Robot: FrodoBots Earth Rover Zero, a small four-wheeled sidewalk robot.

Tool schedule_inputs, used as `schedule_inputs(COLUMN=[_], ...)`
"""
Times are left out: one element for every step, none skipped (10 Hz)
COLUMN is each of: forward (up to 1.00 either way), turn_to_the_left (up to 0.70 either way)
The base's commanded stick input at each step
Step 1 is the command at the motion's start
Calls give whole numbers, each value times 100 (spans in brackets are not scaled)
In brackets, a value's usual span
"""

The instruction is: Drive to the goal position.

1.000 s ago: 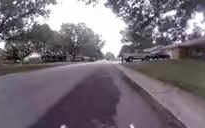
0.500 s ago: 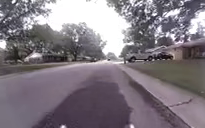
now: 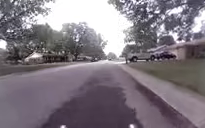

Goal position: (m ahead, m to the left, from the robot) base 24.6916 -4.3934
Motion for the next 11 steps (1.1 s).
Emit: schedule_inputs(forward=[100, 100, 100, 100, 100, 100, 100, 100, 100, 100, 100], turn_to_the_left=[-40, -40, -40, -22, -1, 0, 0, 0, 0, 0, 0])
